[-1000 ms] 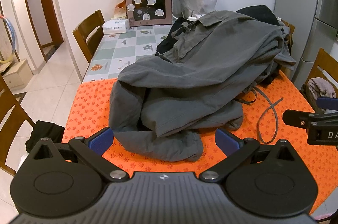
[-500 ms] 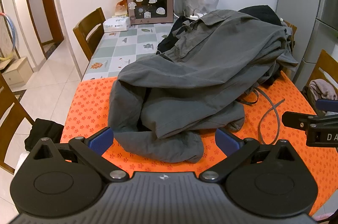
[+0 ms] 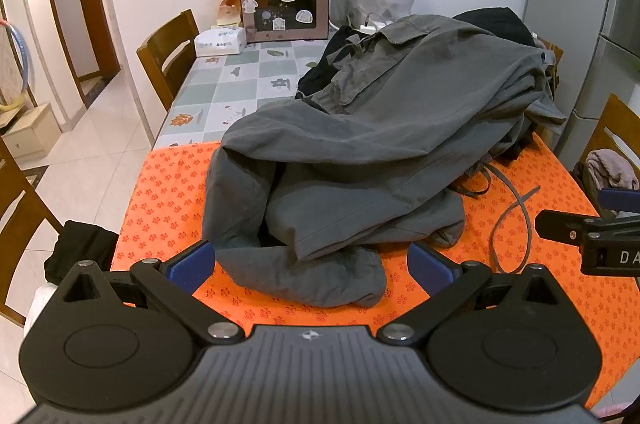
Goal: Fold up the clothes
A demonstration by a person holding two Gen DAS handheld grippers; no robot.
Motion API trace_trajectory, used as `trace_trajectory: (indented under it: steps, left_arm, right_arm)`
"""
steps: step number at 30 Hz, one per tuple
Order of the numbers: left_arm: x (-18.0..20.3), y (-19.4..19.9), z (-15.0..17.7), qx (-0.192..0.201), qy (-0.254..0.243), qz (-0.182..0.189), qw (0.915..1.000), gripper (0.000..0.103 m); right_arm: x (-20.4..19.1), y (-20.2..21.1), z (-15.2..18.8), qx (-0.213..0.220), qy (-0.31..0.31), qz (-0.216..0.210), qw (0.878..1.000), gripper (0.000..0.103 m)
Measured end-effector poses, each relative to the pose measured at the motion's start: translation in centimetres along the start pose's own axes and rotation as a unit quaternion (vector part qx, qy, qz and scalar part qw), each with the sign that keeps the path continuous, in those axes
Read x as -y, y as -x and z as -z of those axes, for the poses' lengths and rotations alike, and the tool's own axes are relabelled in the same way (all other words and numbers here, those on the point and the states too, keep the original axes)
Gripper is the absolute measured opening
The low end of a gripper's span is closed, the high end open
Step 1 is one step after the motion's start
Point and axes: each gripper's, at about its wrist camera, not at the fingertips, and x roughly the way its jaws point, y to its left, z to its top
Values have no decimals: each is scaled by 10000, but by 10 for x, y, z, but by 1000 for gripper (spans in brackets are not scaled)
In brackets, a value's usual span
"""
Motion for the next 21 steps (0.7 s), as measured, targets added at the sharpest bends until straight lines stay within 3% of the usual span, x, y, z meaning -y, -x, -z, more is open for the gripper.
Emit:
trace_trajectory:
  steps: [11,21]
  left_arm:
    - [2,-18,-19,229,-416,125,9988,103]
    - [30,-72,-48,305,-1439,417,9882,103]
  right_arm:
    - [5,-10,-2,-105,16,108,9999,103]
    - [22,-35,-13,-178,-137,271,9994,103]
